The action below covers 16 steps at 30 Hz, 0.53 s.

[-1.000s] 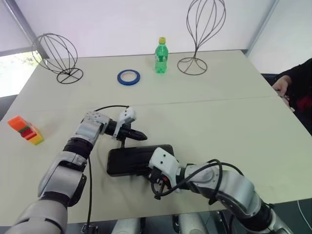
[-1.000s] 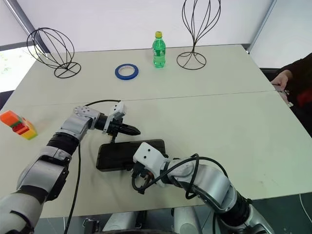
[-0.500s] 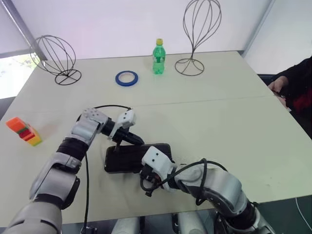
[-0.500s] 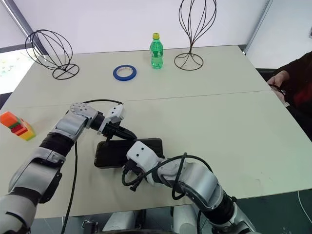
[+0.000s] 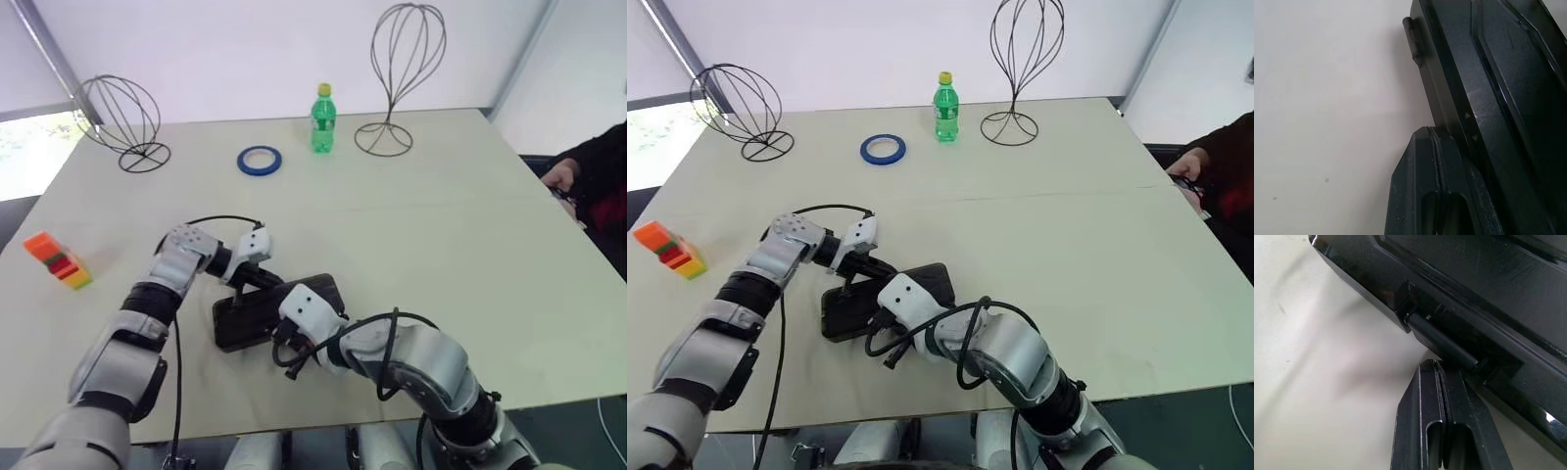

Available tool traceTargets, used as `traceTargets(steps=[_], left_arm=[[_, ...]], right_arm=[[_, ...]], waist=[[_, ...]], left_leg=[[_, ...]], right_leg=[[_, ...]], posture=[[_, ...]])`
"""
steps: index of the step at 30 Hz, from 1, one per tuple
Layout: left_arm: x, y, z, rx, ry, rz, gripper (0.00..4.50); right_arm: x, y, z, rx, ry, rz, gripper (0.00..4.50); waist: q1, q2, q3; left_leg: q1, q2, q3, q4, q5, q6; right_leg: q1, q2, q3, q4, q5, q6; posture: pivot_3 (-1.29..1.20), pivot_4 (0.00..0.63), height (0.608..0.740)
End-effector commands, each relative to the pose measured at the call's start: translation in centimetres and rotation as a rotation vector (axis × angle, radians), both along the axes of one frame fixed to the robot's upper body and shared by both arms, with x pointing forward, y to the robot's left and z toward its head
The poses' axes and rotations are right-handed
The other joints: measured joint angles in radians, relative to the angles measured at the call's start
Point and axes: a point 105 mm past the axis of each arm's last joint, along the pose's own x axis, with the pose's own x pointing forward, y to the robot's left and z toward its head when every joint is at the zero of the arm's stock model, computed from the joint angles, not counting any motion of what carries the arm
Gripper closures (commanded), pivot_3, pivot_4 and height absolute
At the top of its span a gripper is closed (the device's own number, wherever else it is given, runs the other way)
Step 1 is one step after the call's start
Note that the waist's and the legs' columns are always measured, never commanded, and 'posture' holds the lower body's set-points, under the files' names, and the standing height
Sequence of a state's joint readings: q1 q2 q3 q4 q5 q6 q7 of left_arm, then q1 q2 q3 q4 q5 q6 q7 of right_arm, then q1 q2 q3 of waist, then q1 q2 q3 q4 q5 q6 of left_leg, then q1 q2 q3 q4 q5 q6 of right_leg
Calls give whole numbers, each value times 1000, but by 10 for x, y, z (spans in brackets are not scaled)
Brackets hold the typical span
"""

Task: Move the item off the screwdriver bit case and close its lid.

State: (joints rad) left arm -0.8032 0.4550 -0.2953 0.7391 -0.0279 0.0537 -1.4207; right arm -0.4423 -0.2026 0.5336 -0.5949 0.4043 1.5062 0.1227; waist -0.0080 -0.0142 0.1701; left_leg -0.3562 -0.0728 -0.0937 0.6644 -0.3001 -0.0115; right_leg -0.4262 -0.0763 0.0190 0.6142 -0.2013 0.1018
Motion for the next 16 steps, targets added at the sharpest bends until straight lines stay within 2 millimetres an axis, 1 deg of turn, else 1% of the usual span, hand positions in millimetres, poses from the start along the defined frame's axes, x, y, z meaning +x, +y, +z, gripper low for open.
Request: traceTargets(steps=[1,2,3,5,8,9,10,12,13,14,15,16], left_arm=[[12,-18,-3,-72,-30,56,4500],[19,-18,6,-108,-60,90,4500],[28,-15,16,-141,-93,138,4500],[43,-5,34,-204,-132,227,4500],[58,19,64,-313,-175,363,4500],[60,33,73,-350,-192,419,4500],[61,43,79,-372,-201,455,4500],[60,60,87,-402,-217,514,4500],[59,69,90,-416,-223,545,4500],[52,90,95,-435,-244,622,4500],[42,107,99,-453,-256,686,4500],[34,117,101,-461,-263,726,4500]], right_arm=[[12,-25,31,35,-110,-74,4485],[0,-27,30,52,-71,-23,4485],[-13,-29,33,106,-31,19,4485],[-32,-35,42,238,36,72,4485],[-49,-53,62,431,84,115,4485],[-50,-62,73,505,78,125,4485],[-51,-68,80,553,70,132,4485],[-47,-81,92,619,40,122,4485],[-41,-88,96,630,15,95,4485],[-12,-110,98,612,-61,-55,4485],[12,-131,99,586,-144,-180,4485],[27,-146,98,558,-201,-257,4485]], waist=[[19,0,0],[23,0,0],[24,-1,0],[18,-2,0],[0,-3,0],[-9,-3,0],[-14,-3,0],[-13,-3,1],[-12,-3,1],[-14,-2,1],[-17,-2,1],[-17,-2,1]], left_leg=[[-1,-1,-2,1,0,0],[-2,-2,-2,2,0,0],[-3,-3,-3,3,0,0],[-5,-4,-3,3,-1,2],[-12,-3,-3,2,-2,3],[-17,-3,-3,2,-2,3],[-19,-3,-1,2,-2,3],[-18,-2,0,1,-2,3],[-17,-2,0,1,-2,3],[-17,-2,0,1,-2,3],[-17,-2,1,1,-2,3],[-16,-2,3,0,-2,3]], right_leg=[[1,-1,-1,-1,0,0],[0,-2,-1,-1,0,1],[1,-3,-2,-1,0,1],[-1,-3,-2,-2,0,3],[-8,-2,-2,-1,1,3],[-14,-2,-2,0,1,3],[-17,-2,-1,1,1,2],[-17,-2,1,1,1,2],[-17,-2,0,1,1,2],[-16,-2,0,1,1,2],[-16,-2,1,1,1,2],[-16,-3,3,1,1,2]], posture=[[0,150,740],[0,150,740],[0,150,740],[0,150,740],[0,150,740],[0,150,740],[0,150,740],[0,150,740],[0,150,740],[0,150,740],[0,150,740],[0,150,740]])
